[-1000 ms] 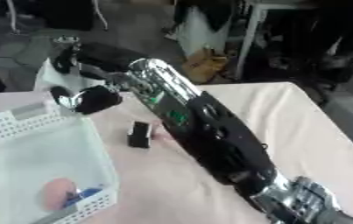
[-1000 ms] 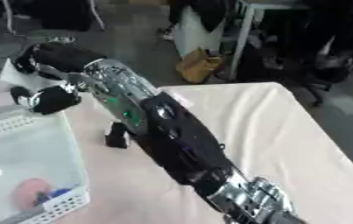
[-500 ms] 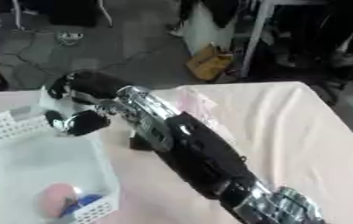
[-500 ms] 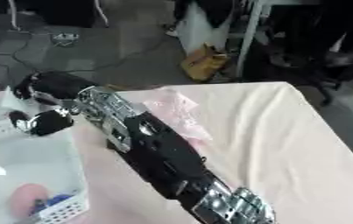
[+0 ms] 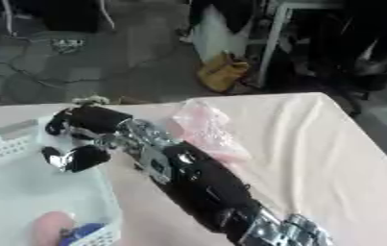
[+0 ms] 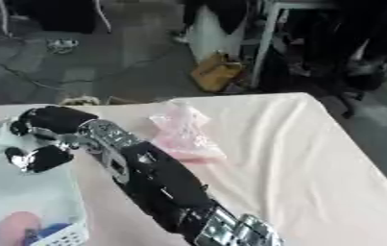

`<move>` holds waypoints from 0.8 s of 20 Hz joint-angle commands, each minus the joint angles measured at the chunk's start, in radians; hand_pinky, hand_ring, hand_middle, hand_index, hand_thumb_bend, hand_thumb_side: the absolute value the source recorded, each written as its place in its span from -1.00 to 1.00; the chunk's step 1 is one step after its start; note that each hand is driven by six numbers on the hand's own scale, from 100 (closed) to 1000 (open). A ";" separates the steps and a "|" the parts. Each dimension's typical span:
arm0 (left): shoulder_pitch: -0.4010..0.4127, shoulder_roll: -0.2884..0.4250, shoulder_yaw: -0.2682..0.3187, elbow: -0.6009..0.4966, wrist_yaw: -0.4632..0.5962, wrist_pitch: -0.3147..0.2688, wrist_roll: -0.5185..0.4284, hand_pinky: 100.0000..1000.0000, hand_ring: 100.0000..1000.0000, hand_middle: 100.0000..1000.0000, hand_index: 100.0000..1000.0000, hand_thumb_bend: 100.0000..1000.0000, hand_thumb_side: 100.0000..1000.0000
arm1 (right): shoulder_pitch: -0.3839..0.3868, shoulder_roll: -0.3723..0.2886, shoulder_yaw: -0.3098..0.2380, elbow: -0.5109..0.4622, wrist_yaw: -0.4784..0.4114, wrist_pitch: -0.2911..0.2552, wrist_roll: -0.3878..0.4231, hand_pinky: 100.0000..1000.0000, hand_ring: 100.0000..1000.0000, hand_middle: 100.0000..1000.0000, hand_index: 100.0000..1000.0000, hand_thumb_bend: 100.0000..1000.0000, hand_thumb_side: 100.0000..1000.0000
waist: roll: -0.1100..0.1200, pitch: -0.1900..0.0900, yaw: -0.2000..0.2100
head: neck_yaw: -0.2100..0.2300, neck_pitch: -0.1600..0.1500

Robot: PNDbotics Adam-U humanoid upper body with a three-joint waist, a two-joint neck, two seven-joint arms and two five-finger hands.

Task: Pick up objects on the table and place them in the box.

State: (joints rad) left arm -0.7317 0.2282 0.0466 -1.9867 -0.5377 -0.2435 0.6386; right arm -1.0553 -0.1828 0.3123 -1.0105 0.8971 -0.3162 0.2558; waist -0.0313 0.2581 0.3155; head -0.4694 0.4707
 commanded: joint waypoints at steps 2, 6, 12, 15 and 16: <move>-0.018 0.008 0.005 -0.013 -0.001 -0.003 0.003 0.68 0.88 0.63 0.72 -1.00 0.58 | -0.020 -0.008 0.001 -0.019 -0.062 -0.063 0.057 0.56 0.61 0.65 0.57 -1.00 1.00 | 0.013 0.001 -0.004 | 0.007 -0.010; -0.018 0.009 0.006 -0.013 -0.003 -0.003 0.004 0.68 0.89 0.64 0.72 -1.00 0.58 | -0.020 -0.014 0.002 -0.042 -0.141 -0.087 0.117 0.65 0.80 0.90 0.82 -1.00 1.00 | 0.015 -0.001 -0.008 | 0.013 -0.008; -0.019 0.011 0.007 -0.013 -0.009 -0.004 0.004 0.68 0.89 0.64 0.72 -1.00 0.60 | -0.019 -0.022 0.002 -0.070 -0.210 -0.087 0.149 0.69 0.87 1.00 0.91 -1.00 1.00 | 0.016 -0.007 -0.011 | 0.016 -0.004; -0.019 0.012 0.007 -0.013 -0.010 -0.004 0.004 0.68 0.89 0.64 0.73 -1.00 0.61 | -0.019 -0.027 0.003 -0.084 -0.237 -0.082 0.157 0.69 0.88 1.00 0.92 -1.00 1.00 | 0.016 -0.008 -0.012 | 0.017 -0.003; -0.019 0.013 0.007 -0.013 -0.010 -0.003 0.004 0.68 0.89 0.64 0.73 -1.00 0.61 | -0.019 -0.028 0.004 -0.089 -0.244 -0.080 0.159 0.69 0.88 1.00 0.92 -1.00 1.00 | 0.016 -0.007 -0.012 | 0.018 -0.003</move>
State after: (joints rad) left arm -0.7322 0.2282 0.0467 -1.9867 -0.5448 -0.2450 0.6404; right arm -1.0549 -0.1921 0.3161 -1.0700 0.6725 -0.3968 0.4084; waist -0.0313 0.2584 0.3025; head -0.4529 0.4719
